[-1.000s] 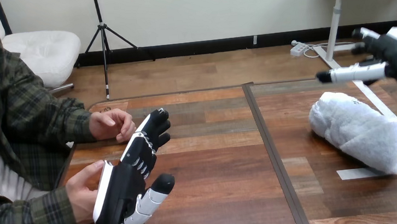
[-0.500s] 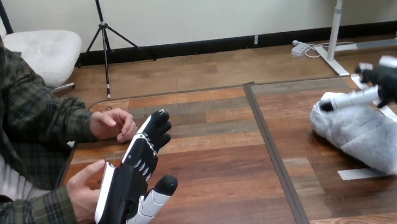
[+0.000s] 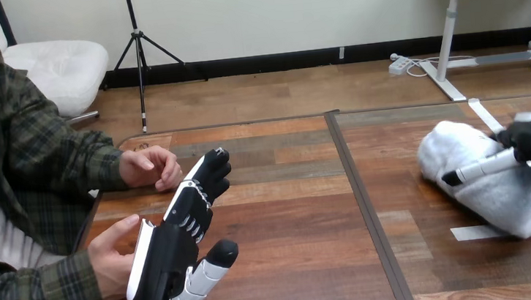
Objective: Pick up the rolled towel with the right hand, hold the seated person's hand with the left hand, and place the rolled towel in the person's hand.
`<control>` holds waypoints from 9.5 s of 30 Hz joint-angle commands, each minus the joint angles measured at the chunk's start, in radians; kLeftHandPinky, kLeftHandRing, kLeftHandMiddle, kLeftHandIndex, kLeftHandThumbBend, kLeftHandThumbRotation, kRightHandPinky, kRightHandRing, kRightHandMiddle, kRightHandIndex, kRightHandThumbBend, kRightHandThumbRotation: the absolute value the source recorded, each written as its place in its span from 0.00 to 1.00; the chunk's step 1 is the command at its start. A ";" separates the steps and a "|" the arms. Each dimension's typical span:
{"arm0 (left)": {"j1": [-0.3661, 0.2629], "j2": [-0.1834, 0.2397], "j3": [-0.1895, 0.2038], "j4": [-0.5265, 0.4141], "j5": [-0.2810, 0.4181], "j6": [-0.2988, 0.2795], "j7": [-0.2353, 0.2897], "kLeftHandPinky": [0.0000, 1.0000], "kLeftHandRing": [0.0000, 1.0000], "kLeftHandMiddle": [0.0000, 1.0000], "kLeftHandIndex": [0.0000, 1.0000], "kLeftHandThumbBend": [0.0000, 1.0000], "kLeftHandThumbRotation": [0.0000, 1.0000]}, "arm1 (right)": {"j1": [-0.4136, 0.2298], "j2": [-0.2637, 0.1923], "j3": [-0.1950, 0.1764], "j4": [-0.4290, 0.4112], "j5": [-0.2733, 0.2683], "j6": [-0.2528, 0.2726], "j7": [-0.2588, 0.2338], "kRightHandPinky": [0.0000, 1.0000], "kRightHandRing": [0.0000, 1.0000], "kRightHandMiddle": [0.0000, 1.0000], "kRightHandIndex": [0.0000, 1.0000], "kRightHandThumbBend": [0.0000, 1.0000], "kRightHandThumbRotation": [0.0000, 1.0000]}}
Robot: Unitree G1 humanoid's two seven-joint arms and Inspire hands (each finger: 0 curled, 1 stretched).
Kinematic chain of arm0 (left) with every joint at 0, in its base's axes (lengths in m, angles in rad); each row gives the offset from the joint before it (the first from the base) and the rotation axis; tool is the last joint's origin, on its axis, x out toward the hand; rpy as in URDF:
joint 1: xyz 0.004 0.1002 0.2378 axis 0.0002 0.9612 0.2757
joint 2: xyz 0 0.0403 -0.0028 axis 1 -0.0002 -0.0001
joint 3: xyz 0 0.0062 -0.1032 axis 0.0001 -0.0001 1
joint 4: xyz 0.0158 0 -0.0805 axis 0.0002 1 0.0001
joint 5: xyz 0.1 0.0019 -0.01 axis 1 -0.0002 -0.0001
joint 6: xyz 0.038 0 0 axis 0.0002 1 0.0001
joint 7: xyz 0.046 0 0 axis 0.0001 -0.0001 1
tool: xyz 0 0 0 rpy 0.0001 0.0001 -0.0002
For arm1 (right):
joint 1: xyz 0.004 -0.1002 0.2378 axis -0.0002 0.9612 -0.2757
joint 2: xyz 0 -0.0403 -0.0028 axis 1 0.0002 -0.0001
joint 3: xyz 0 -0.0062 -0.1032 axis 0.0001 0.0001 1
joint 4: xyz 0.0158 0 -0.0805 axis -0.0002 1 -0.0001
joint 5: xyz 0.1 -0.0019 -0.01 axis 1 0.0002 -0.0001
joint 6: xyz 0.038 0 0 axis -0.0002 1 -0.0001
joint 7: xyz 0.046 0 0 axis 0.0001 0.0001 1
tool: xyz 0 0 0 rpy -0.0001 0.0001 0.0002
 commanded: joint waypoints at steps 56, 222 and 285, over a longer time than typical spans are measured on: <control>0.171 0.058 -0.062 -0.424 -0.192 0.065 -0.117 0.94 0.93 0.90 0.87 1.00 0.67 | -0.029 0.160 0.046 0.187 -0.001 -0.069 -0.289 0.75 0.86 0.88 0.90 1.00 0.45; 0.134 0.575 0.318 -0.828 0.857 0.601 0.366 0.78 0.90 0.89 0.89 1.00 0.30 | 0.743 0.153 -0.326 -1.190 0.884 -0.294 0.239 0.09 0.15 0.20 0.22 0.70 0.00; -0.069 0.782 0.064 -0.321 0.940 0.627 0.497 0.81 0.86 0.86 0.86 1.00 0.31 | 0.840 0.105 -0.449 -1.390 1.012 -0.183 0.304 0.09 0.14 0.20 0.23 0.75 0.00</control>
